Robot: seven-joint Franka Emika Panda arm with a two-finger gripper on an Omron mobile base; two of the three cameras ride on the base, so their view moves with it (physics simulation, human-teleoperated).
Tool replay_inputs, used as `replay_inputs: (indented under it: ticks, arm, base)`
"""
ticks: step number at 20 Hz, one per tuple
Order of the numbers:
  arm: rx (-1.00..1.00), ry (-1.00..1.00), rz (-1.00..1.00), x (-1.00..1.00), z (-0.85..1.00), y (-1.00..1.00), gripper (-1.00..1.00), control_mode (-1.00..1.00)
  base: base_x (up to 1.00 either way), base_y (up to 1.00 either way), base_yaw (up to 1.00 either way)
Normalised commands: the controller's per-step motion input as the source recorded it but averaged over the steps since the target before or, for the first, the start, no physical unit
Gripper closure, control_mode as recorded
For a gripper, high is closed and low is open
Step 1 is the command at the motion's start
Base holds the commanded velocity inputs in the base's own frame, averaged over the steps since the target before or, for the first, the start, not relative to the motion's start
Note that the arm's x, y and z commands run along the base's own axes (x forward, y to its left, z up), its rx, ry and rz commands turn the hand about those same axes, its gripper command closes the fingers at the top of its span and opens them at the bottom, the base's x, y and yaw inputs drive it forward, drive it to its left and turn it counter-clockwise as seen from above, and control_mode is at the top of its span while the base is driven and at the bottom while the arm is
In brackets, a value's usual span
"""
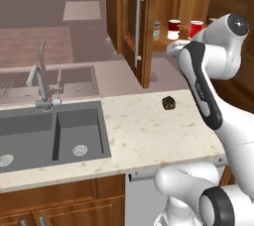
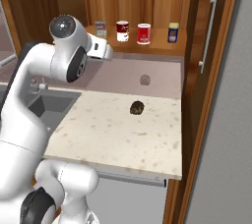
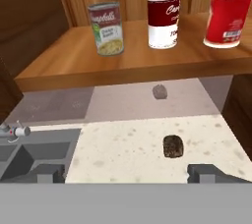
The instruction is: Stack two cans on top of the other two cans in the cabinet.
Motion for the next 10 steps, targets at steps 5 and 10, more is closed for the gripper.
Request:
replay_inputs:
  ticks: [5, 10]
  arm:
    - [0.00, -0.29, 0.00, 0.26, 0.07, -0.10, -1.00, -1.00]
    - [-0.02, -0.29, 0.00, 0.26, 0.04, -0.09, -1.00, -1.00]
  base:
    - [0.00, 0.00, 0.00]
    - [0.00, 0.00, 0.00]
